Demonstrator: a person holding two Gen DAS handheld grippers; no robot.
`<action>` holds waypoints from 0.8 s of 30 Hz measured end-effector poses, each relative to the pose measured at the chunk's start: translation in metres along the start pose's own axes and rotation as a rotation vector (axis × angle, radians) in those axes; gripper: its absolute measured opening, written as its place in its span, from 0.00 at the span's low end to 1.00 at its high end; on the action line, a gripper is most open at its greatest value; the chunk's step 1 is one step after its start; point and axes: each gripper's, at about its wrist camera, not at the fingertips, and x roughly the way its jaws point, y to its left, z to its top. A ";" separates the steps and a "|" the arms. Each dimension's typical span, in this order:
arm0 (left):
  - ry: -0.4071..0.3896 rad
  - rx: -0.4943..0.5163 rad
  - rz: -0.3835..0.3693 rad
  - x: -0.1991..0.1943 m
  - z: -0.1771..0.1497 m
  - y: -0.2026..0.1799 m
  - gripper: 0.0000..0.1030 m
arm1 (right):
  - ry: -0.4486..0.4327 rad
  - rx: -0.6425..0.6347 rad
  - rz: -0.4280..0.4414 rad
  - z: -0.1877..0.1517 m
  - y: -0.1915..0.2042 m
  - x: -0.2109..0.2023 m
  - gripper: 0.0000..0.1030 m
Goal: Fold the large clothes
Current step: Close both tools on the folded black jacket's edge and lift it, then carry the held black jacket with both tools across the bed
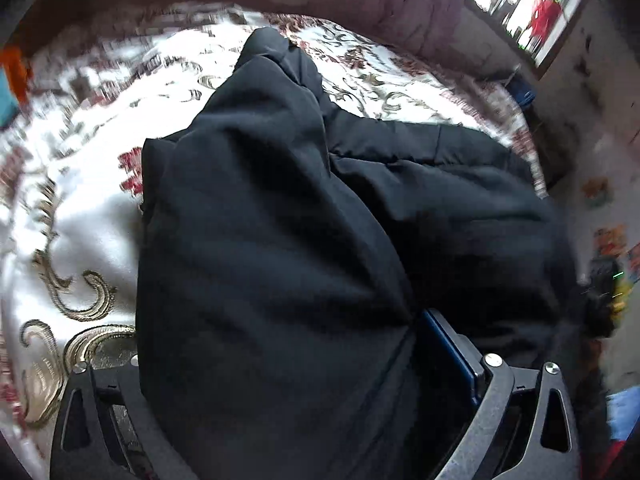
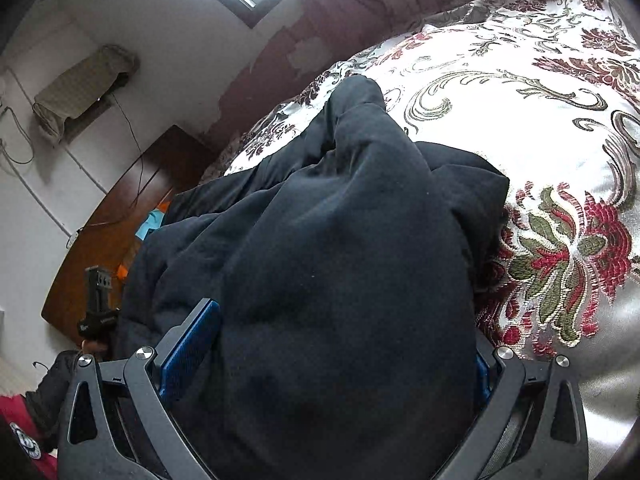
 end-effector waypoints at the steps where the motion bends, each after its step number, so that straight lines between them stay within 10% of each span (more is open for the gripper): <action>1: -0.011 0.006 0.027 -0.001 -0.001 -0.004 0.93 | -0.001 -0.001 -0.001 0.000 0.001 0.000 0.99; 8: -0.100 0.182 0.271 -0.009 -0.013 -0.063 0.75 | 0.002 -0.009 -0.015 -0.002 0.002 0.003 0.99; 14: -0.084 0.154 0.272 -0.017 -0.007 -0.060 0.55 | 0.022 -0.003 -0.066 0.002 0.006 0.005 0.96; 21: -0.090 0.027 0.168 -0.040 -0.004 -0.038 0.27 | -0.070 0.103 -0.092 -0.004 0.017 -0.023 0.33; 24: -0.117 0.032 0.153 -0.058 -0.005 -0.043 0.20 | -0.133 0.072 -0.116 -0.006 0.048 -0.045 0.20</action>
